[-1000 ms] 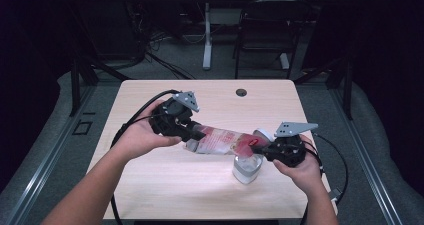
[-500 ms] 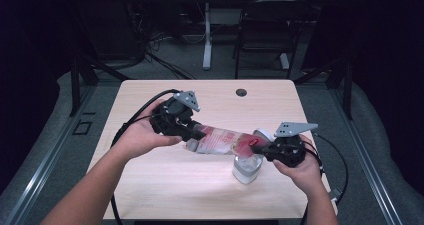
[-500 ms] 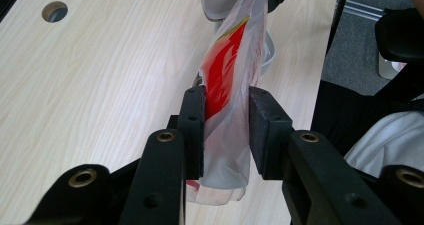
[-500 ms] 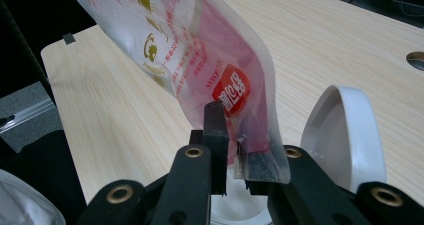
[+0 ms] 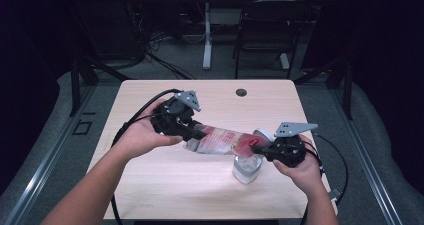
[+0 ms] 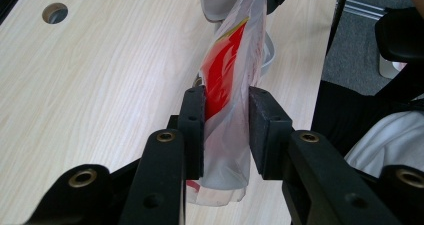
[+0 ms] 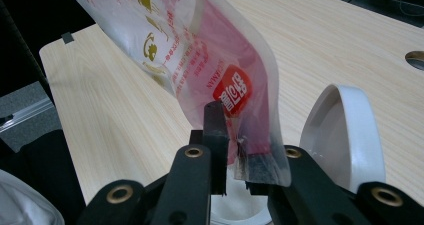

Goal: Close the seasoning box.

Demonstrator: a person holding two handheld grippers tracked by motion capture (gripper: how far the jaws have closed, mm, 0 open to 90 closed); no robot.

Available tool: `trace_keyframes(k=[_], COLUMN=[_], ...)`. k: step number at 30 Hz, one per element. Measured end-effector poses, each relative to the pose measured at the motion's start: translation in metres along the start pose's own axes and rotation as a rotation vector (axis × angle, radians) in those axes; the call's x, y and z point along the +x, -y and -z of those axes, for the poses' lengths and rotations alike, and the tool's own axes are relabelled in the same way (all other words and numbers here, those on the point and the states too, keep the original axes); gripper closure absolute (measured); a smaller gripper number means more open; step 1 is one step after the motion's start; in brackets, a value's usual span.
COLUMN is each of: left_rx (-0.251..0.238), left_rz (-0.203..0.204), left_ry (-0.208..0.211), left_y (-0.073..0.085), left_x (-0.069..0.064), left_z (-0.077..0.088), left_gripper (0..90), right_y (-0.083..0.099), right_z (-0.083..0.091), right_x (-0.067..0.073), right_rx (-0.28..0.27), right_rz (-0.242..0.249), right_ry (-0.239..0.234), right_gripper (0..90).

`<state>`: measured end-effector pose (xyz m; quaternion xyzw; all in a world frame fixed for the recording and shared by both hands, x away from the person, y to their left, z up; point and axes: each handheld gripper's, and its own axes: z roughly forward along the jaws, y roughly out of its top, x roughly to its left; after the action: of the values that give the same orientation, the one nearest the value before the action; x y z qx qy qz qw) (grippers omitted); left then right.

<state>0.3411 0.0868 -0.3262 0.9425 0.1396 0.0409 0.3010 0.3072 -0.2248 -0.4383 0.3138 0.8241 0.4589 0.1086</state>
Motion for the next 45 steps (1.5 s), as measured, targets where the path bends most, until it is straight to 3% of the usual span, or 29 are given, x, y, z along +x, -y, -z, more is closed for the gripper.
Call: trace_keyframes(k=[45], left_rx=[0.002], left_rz=[-0.016], left_ry=[0.001], left_y=[-0.0069], left_x=[-0.0020], left_z=[-0.0002], left_gripper=[70.9], right_y=[0.0010], right_z=[-0.0013], right_x=[-0.0011], right_rx=[0.005], right_rz=[0.000], right_ry=[0.006], right_gripper=[81.4])
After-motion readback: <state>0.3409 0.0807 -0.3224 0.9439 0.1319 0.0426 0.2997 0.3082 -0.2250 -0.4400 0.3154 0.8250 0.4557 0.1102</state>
